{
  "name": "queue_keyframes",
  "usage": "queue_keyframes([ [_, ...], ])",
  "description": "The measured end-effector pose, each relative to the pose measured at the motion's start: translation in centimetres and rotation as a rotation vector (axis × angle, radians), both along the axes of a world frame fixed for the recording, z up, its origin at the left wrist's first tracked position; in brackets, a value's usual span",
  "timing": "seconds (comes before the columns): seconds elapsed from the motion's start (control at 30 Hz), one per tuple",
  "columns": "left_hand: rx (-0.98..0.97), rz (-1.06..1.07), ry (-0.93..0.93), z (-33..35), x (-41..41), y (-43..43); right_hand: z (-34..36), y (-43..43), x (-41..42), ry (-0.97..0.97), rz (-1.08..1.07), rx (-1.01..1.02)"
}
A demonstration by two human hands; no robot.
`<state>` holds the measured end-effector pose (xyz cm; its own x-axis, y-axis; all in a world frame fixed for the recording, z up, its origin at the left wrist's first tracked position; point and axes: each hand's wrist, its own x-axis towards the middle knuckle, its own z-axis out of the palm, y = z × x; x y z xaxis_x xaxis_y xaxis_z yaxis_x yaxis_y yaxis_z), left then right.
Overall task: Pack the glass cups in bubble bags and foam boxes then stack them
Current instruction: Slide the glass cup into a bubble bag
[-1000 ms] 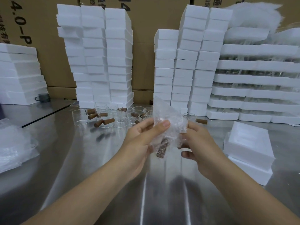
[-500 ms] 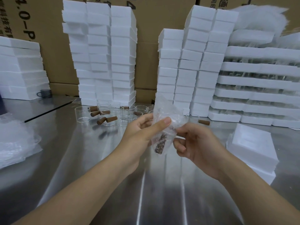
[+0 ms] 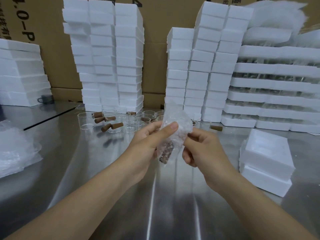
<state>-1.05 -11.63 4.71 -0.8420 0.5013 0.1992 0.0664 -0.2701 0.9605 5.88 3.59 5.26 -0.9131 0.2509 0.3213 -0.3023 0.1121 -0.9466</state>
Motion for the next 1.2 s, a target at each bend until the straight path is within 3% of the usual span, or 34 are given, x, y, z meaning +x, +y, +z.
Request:
queue_keyframes([
  [0.13,0.002,-0.068,-0.049,0.5,-0.3,-0.2,1.1,0.9,0.2,-0.05,-0.012,0.049],
  [0.27,0.036,-0.131,-0.224,0.6,-0.5,0.0,1.3,1.9,0.2,0.124,-0.259,0.123],
  [0.33,0.051,-0.156,-0.278,0.2,-0.5,0.0,1.0,1.9,0.1,0.136,-0.216,0.249],
  [0.43,0.049,-0.206,-0.252,-0.1,-0.7,0.0,0.6,1.4,-0.2,0.117,-0.078,0.297],
  [0.73,0.072,-0.136,-0.17,-0.2,-0.2,0.4,0.3,1.3,-0.5,0.301,-0.277,0.187],
  [1.03,0.098,-0.123,-0.199,-0.3,-0.5,0.3,0.3,0.4,0.3,0.407,-0.394,0.379],
  [1.2,0.144,-0.131,-0.288,-0.8,-0.3,0.6,0.4,0.3,0.4,0.417,-0.354,0.399],
])
